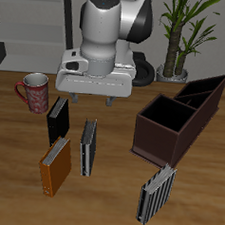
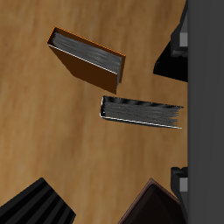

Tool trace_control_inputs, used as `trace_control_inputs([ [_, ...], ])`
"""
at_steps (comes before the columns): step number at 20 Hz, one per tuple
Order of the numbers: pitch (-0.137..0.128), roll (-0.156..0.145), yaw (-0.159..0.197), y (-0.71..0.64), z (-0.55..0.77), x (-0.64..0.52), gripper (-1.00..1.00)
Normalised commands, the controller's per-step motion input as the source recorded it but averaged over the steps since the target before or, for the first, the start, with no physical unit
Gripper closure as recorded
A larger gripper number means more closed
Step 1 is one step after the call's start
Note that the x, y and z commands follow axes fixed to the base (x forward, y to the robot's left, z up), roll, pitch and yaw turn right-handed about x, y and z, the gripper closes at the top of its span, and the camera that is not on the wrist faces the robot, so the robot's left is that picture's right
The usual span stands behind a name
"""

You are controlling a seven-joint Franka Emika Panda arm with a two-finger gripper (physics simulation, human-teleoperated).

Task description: Place the right striped book into the left desk caddy's front compartment

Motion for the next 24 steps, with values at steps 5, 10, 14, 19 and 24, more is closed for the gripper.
trace_control_inputs([
  [5,-0.009,0.0,-0.013,-0.07,-0.24,0.1,-1.0],
  [10,-0.001,0.021,0.009,-0.02,-0.23,0.06,-1.0],
  [14,-0.025,0.015,-0.028,-0.04,-0.09,0.01,-1.0],
  [19,-0.006,0.002,-0.019,0.02,-0.13,0.04,-1.0],
  [24,0.003,-0.001,-0.013,-0.02,-0.18,0.1,-1.0],
])
